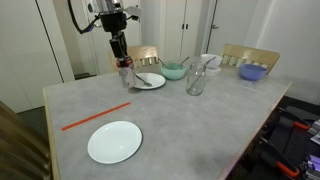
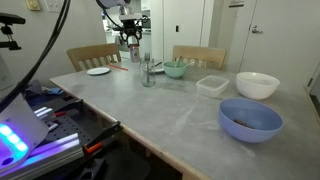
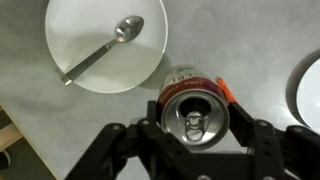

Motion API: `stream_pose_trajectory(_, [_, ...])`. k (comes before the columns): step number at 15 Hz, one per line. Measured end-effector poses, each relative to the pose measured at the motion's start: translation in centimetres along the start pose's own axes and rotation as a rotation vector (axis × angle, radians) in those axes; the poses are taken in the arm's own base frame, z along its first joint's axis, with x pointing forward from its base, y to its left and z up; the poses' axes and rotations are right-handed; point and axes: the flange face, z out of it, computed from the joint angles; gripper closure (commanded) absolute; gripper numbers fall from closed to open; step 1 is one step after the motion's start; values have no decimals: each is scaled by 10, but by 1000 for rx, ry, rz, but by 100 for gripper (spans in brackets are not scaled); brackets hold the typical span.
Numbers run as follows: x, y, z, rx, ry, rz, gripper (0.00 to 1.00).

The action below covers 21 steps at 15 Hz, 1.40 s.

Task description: Move the can forward

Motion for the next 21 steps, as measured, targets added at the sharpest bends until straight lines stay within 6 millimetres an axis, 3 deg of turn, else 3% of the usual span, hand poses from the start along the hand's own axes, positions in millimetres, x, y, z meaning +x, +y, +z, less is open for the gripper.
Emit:
stream_pose_trajectory(5, [-21,-21,30,70,83,15,55])
stream_pose_trajectory(9, [-49,-38,52,112,109,38,55])
stream_pose_trajectory(15, [-106,-73,57,147,125,30,55])
stream_pose_trajectory(21, [-185,-120,65,135,88,-59,55])
